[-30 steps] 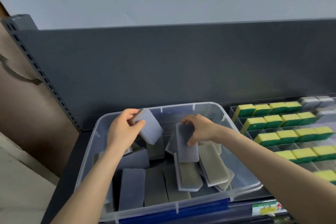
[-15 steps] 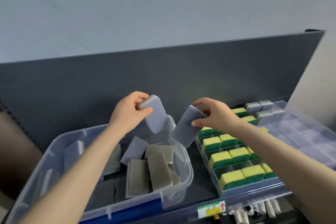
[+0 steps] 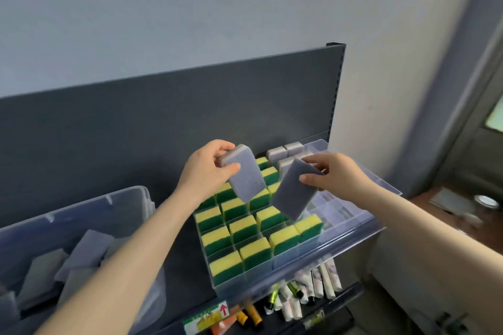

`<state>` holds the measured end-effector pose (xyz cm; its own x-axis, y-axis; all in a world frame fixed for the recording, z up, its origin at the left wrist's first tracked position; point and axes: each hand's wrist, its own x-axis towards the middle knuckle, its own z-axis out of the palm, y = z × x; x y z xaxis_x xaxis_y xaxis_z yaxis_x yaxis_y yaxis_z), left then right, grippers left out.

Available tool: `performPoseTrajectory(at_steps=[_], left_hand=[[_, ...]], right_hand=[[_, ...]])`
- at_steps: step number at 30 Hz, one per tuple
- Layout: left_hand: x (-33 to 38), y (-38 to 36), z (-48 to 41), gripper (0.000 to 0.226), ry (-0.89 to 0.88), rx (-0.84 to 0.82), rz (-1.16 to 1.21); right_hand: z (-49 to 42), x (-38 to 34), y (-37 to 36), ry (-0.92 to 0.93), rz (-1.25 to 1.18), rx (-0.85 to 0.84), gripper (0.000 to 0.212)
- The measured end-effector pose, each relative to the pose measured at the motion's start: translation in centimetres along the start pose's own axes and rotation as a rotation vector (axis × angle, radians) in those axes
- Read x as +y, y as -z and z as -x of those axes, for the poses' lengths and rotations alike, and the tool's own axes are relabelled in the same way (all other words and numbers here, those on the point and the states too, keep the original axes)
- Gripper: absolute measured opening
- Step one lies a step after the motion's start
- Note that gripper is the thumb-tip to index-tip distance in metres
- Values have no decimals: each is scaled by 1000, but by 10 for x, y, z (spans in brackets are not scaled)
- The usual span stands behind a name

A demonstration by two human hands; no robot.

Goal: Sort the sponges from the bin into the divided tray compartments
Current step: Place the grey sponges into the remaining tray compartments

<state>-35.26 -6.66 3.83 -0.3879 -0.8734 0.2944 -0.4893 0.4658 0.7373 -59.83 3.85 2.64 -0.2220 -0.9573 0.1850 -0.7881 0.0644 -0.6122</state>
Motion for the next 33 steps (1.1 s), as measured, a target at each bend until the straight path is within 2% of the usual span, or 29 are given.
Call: performPoseTrajectory(at_steps=[8, 17, 28, 33], left_hand=[[36, -77, -35, 35, -50, -129, -19], [39, -125, -100, 32, -90, -165, 3], [21, -146, -153, 31, -48, -149, 37], [20, -149, -153, 42, 21, -135, -11]], right_hand=[[-1, 75, 36, -141, -12, 84, 39], [-39, 125, 61, -227, -21, 101, 36], [-120, 144, 66, -139, 45, 62, 40], [-140, 152, 56, -49, 25, -12, 42]])
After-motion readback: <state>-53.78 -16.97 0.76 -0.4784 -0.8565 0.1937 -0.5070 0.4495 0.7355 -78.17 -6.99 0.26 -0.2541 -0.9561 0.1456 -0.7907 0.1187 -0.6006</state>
